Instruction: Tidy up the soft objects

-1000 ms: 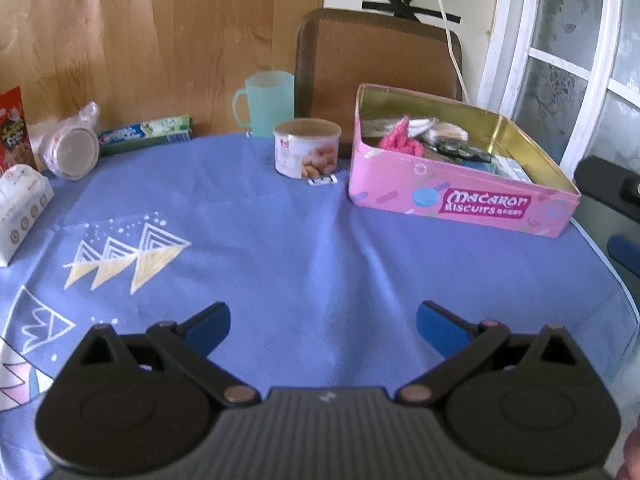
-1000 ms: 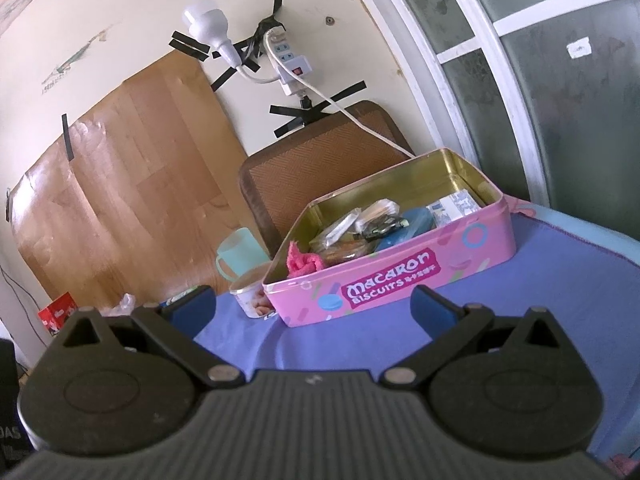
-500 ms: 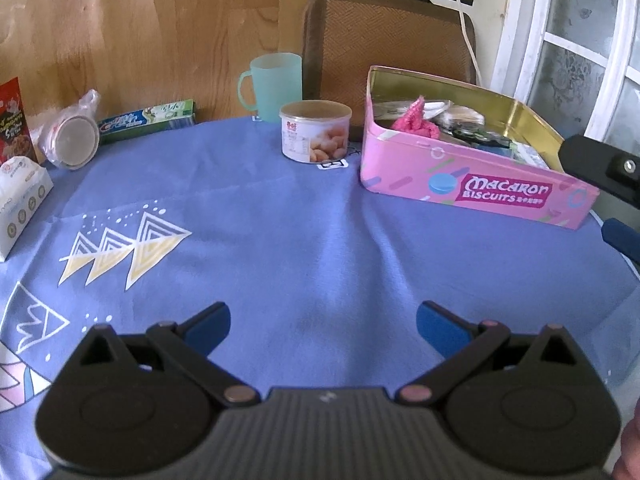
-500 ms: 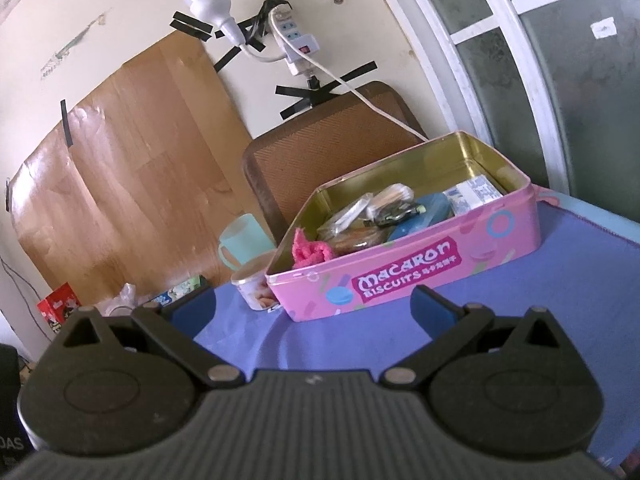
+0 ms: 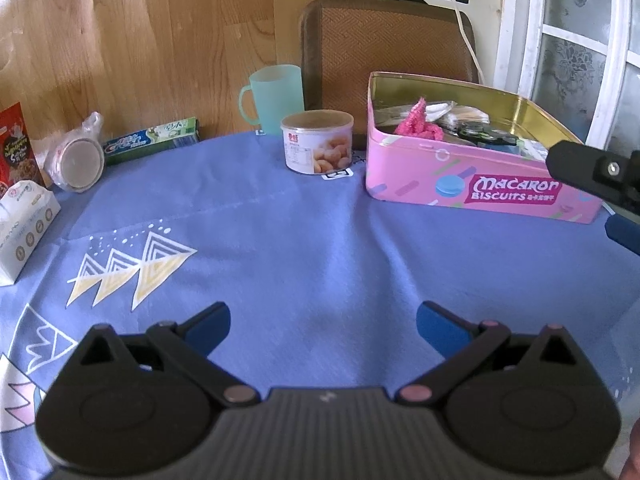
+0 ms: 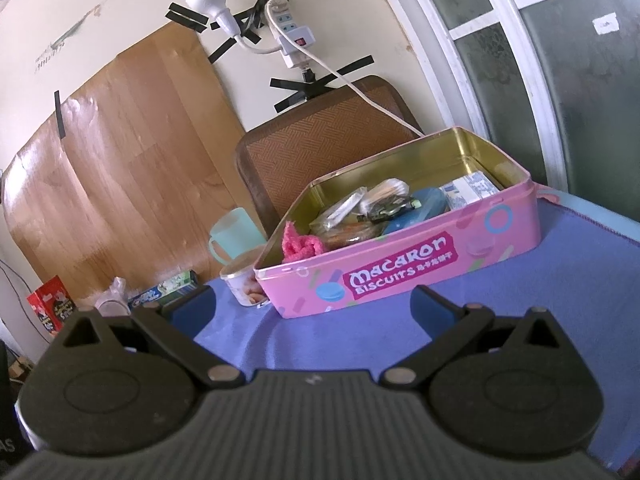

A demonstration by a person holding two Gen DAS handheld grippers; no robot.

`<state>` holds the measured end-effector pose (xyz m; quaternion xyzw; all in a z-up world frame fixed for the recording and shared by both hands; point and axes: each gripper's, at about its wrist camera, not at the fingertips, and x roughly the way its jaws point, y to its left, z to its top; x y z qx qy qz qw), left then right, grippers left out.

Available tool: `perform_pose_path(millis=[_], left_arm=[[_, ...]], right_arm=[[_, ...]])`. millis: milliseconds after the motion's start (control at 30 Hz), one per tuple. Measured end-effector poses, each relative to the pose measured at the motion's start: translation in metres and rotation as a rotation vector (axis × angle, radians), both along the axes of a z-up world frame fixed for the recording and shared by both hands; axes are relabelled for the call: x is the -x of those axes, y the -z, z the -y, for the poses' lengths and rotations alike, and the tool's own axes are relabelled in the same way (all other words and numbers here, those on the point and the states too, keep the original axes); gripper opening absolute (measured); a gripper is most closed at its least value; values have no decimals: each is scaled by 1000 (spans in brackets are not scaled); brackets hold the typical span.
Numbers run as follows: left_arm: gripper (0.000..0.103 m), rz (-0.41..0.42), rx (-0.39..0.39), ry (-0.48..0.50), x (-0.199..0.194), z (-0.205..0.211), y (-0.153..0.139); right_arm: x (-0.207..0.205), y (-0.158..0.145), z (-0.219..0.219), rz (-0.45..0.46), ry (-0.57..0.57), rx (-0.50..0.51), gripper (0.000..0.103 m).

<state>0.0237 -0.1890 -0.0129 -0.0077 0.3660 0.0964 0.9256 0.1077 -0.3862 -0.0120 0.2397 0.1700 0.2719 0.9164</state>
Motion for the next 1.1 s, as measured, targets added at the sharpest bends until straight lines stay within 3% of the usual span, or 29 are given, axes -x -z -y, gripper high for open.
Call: perform_pose_path(millis=[1100], left_arm=[[103,11,-38,-42,-2,-6,0]], right_arm=[[-1,5,-7,4,-5,25,103]])
